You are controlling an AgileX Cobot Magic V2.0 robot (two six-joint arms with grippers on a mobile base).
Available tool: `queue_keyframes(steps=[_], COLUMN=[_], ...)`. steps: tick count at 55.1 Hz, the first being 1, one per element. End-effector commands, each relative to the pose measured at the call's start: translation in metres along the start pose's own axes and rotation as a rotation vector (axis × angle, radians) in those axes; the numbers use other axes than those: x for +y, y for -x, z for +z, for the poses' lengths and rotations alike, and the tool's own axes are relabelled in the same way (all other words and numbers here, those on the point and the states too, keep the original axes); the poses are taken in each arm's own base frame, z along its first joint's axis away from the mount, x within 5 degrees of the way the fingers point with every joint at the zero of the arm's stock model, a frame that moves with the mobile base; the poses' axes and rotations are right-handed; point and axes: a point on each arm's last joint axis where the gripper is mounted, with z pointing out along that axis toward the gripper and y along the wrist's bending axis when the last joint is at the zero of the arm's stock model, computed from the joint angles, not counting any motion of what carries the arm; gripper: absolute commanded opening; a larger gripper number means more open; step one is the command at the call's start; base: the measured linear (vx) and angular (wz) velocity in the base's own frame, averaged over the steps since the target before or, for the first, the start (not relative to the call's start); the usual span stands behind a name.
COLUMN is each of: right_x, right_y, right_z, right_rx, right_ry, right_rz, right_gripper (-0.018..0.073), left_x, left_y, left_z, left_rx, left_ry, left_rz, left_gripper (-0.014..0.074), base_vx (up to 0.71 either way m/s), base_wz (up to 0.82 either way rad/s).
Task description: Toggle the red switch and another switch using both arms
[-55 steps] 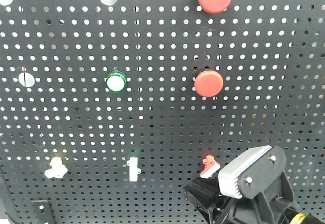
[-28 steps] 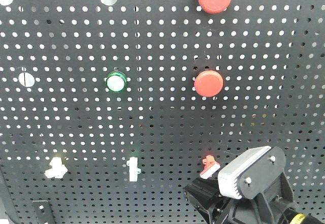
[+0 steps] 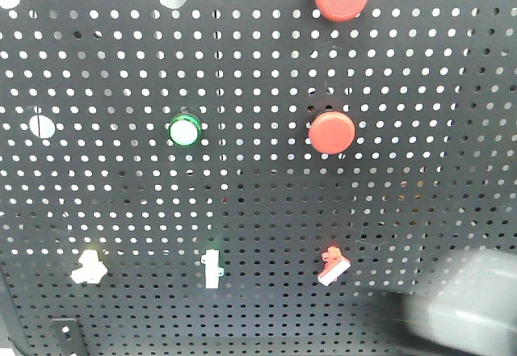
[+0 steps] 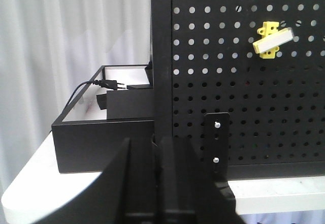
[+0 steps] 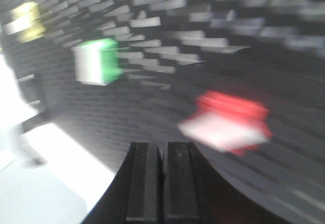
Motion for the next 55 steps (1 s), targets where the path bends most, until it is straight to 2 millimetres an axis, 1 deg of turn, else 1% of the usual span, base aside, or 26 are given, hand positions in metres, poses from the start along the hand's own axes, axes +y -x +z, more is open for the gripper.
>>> queue_keyframes(steps=[1, 2, 3, 5, 6, 7, 9, 12, 15, 18, 20, 25, 29, 55], right_x=[-0.015, -0.018, -0.019, -0.023, -0.023, -0.024, -0.024, -0.023, -0.02, -0.018, -0.016, -0.015, -0.016, -0.015], right_y=[-0.005, -0.015, -0.02, -0.037, -0.041, -0.049, -0.061, -0.077, -0.098, -0.115, -0.122, -0.129, -0.133, -0.135], right_z=[-0.033, -0.043, -0.047, -0.059, -0.065, -0.069, -0.08, -0.091, -0.097, -0.101, -0.103, -0.109, -0.109, -0.109], right_rx=[-0.131, -0.138, -0.141, -0.138, -0.153, -0.146, -0.163, -0.178, -0.162, -0.15, -0.143, -0.078, -0.036, -0.024], right_ry=[-0.117, -0.152, -0.175, -0.239, -0.261, -0.289, -0.344, -0.405, -0.446, -0.469, -0.48, -0.503, -0.509, -0.509], right_rz=[0.007, 0.01, 0.012, 0.017, 0.016, 0.018, 0.016, 0.014, 0.027, 0.043, 0.055, 0.058, 0.043, 0.057], right_gripper=[-0.0006, -0.0006, -0.0006, -0.0006, -0.0006, -0.0006, -0.0006, -0.0006, -0.0006, -0.0006, -0.0006, -0.0006, -0.0006, -0.0006], left_x=[0.0, 0.0, 0.0, 0.0, 0.0, 0.0, 0.0, 0.0, 0.0, 0.0, 0.0, 0.0, 0.0, 0.0], left_y=[0.002, 0.002, 0.002, 0.002, 0.002, 0.002, 0.002, 0.002, 0.002, 0.002, 0.002, 0.002, 0.002, 0.002], left_z=[-0.001, -0.001, -0.001, -0.001, -0.001, -0.001, -0.001, -0.001, -0.001, -0.001, -0.001, -0.001, -0.001, -0.001], left_rx=[-0.076, -0.076, -0.076, -0.076, -0.076, -0.076, -0.076, -0.076, -0.076, -0.076, -0.076, -0.076, -0.076, -0.076], left_ry=[0.002, 0.002, 0.002, 0.002, 0.002, 0.002, 0.002, 0.002, 0.002, 0.002, 0.002, 0.002, 0.002, 0.002], left_rz=[-0.007, -0.007, -0.007, -0.007, -0.007, -0.007, -0.007, -0.007, -0.007, -0.007, -0.007, -0.007, -0.007, -0.007], left_gripper=[0.0002, 0.0002, 0.0002, 0.0002, 0.0002, 0.0002, 0.0002, 0.0002, 0.0002, 0.0002, 0.0002, 0.0002, 0.0002, 0.0002], base_vx=[0.0, 0.0, 0.0, 0.0, 0.0, 0.0, 0.0, 0.0, 0.0, 0.0, 0.0, 0.0, 0.0, 0.0], base_wz=[0.0, 0.0, 0.0, 0.0, 0.0, 0.0, 0.0, 0.0, 0.0, 0.0, 0.0, 0.0, 0.0, 0.0])
